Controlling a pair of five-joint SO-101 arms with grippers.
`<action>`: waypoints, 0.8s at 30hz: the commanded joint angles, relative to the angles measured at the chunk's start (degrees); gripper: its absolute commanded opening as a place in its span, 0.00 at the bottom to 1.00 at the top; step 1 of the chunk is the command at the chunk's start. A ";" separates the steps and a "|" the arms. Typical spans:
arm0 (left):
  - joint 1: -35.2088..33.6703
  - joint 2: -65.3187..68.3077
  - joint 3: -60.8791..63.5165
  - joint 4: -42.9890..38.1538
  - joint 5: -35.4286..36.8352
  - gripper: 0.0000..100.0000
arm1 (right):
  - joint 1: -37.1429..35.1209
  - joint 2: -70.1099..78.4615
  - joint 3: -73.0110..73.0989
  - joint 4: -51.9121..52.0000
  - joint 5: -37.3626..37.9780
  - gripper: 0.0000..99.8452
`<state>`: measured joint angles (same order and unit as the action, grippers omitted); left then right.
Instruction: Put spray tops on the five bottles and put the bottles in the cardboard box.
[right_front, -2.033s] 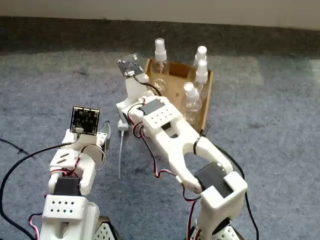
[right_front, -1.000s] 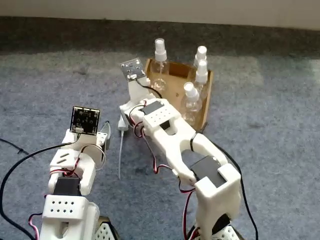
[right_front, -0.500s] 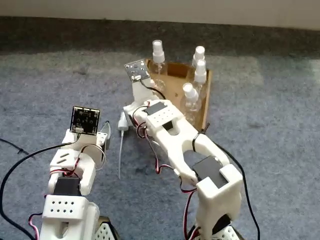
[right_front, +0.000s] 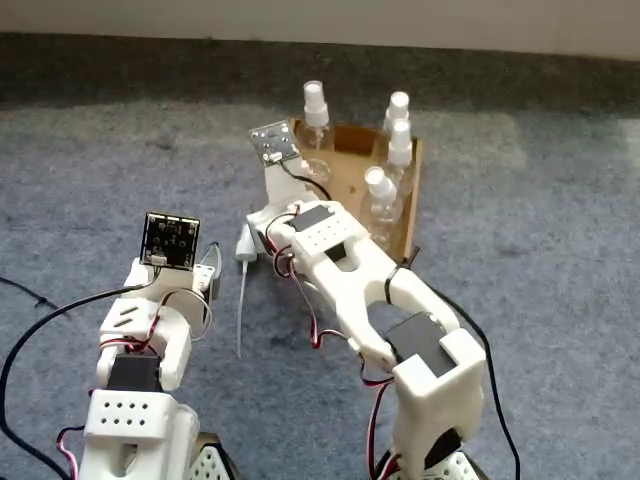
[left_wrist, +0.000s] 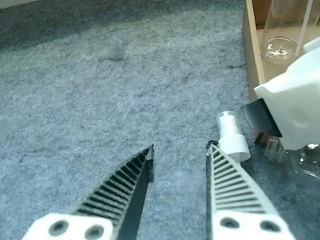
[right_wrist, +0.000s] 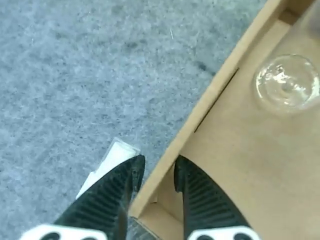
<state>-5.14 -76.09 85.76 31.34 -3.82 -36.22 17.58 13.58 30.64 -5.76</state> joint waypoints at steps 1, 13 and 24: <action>-0.48 -0.57 -0.13 -1.23 0.18 0.16 | 0.48 -0.84 0.31 1.71 0.00 0.05; -0.48 -0.57 -0.13 -1.23 0.18 0.16 | 0.92 -0.92 0.22 3.91 0.09 0.05; -0.48 -0.57 -0.13 -1.23 0.18 0.16 | 2.33 -0.92 0.31 4.00 0.09 0.05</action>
<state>-5.14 -76.09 85.76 31.34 -3.82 -35.43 17.58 13.67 33.98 -5.76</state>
